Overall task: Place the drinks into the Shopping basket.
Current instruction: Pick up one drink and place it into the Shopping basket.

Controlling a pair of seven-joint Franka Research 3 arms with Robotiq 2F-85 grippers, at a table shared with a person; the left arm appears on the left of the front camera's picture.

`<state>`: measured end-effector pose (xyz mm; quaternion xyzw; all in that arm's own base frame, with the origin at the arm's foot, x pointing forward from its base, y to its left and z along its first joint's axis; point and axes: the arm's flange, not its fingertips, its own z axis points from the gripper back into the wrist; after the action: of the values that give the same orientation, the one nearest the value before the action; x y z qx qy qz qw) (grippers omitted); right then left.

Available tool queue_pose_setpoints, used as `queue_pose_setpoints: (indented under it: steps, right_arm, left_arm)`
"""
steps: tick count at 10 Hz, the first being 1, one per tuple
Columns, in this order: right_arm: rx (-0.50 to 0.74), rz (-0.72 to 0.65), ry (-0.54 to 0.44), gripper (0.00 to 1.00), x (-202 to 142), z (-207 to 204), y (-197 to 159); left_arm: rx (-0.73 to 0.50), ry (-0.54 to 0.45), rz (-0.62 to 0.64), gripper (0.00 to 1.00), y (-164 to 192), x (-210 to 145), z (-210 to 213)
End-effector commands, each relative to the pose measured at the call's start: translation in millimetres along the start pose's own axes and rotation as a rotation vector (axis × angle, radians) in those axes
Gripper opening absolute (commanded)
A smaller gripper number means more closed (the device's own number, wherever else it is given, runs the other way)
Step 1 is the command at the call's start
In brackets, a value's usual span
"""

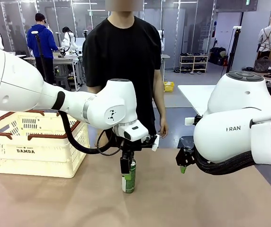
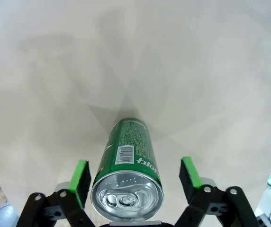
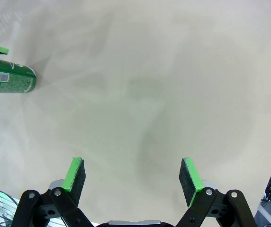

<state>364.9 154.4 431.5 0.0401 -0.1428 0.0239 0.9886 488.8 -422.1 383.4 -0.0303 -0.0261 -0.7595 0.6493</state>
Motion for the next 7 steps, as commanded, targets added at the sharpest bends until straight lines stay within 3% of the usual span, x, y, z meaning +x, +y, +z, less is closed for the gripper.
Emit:
queue_pose_setpoints:
  steps: [1, 2, 3, 4, 5, 6, 7]
  right_arm:
    - [0.005, 0.007, 0.001, 1.00, 0.0, 0.1, -0.4]
    - [0.005, 0.007, 0.001, 1.00, 0.0, 0.1, -0.4]
    - [0.005, 0.007, 0.001, 1.00, 0.0, 0.1, -0.4]
    - [0.005, 0.007, 0.001, 1.00, 0.0, 0.1, -0.4]
    - [0.005, 0.007, 0.001, 1.00, 0.0, 0.1, -0.4]
    - [0.005, 0.007, 0.001, 1.00, 0.0, 0.1, -0.4]
    - [0.005, 0.007, 0.001, 1.00, 0.0, 0.1, -0.4]
  left_arm:
    - [-0.004, -0.052, 0.015, 0.80, 2.3, 0.4, 0.1]
    - [-0.008, -0.046, 0.010, 0.67, 1.9, 0.0, 0.1]
    - [-0.012, -0.039, 0.008, 0.74, 1.2, -1.1, 0.3]
    - [-0.013, -0.037, 0.012, 0.47, 1.6, -2.5, 0.4]
    - [-0.018, -0.034, 0.016, 0.54, 1.7, -3.9, 0.2]
    - [-0.024, -0.035, 0.017, 0.27, 2.0, -4.9, -0.3]
    - [-0.026, -0.035, 0.020, 0.34, 2.3, -4.7, 0.2]
